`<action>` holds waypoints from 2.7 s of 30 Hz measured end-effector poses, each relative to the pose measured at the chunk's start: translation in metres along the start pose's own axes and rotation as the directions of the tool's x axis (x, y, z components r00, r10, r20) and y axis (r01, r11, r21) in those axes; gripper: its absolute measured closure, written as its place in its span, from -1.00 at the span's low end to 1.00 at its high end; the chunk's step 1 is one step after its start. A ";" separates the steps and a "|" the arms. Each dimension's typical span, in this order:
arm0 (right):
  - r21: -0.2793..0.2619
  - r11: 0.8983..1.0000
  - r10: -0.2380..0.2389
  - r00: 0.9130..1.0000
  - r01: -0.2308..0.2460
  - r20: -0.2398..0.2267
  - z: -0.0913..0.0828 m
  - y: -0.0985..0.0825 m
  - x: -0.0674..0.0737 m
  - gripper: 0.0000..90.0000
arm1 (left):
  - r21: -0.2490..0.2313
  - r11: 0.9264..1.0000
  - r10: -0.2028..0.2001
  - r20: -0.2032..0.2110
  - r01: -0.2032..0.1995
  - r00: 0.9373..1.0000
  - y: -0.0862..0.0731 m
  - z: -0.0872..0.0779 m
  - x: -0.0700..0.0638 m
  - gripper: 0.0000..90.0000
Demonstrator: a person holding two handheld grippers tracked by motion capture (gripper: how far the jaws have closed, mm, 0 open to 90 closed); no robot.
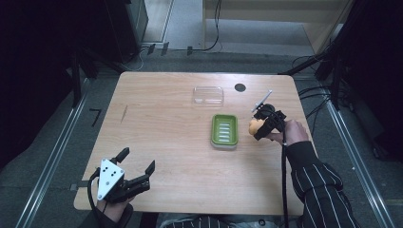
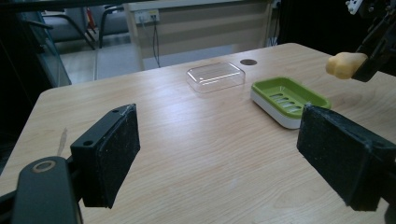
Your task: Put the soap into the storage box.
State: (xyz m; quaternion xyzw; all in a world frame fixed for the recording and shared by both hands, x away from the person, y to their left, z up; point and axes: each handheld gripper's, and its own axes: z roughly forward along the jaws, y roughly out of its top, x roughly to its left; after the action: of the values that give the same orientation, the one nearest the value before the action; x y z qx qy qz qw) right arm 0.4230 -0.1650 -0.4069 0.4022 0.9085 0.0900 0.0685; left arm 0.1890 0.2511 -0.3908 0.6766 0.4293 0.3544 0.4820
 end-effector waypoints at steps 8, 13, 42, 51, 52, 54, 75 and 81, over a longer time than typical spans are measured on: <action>-0.013 1.000 -0.013 1.000 0.013 -0.001 -0.001 0.006 0.003 -0.12 | 0.002 1.000 0.003 0.001 -0.003 1.000 0.000 0.000 0.000 -0.70; -0.024 0.999 -0.028 1.000 0.028 0.001 -0.001 0.011 0.006 -0.12 | 0.002 1.000 0.004 0.001 -0.004 1.000 0.000 0.000 0.000 -0.70; -0.073 0.994 -0.088 0.996 0.086 -0.019 -0.006 0.043 0.029 -0.12 | 0.003 1.000 0.007 0.002 -0.007 1.000 0.000 0.000 0.000 -0.70; -0.081 0.990 -0.115 0.993 0.113 -0.023 -0.004 0.052 0.035 -0.12 | 0.003 1.000 0.007 0.002 -0.007 1.000 0.000 0.000 0.000 -0.70; -0.081 0.990 -0.118 0.993 0.115 -0.025 -0.002 0.054 0.036 -0.12 | 0.002 1.000 0.006 0.003 -0.006 1.000 0.000 0.000 0.000 -0.70; -0.076 0.990 -0.122 0.992 0.120 -0.024 -0.001 0.056 0.038 -0.12 | 0.003 1.000 0.007 0.002 -0.007 1.000 0.000 0.000 0.000 -0.70; -0.069 0.985 -0.161 0.986 0.158 -0.037 0.019 0.075 0.054 -0.12 | 0.005 1.000 0.009 0.003 -0.009 1.000 0.000 0.000 0.000 -0.70; -0.057 0.984 -0.173 0.984 0.171 -0.039 0.026 0.078 0.057 -0.12 | 0.006 1.000 0.009 0.002 -0.009 1.000 0.000 0.000 0.000 -0.70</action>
State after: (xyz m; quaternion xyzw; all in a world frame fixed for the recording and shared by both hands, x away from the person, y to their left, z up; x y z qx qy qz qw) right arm 0.4456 -0.0682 -0.4182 0.3182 0.9385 0.1166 0.0666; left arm 0.1885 0.2513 -0.3910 0.6802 0.4269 0.3548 0.4788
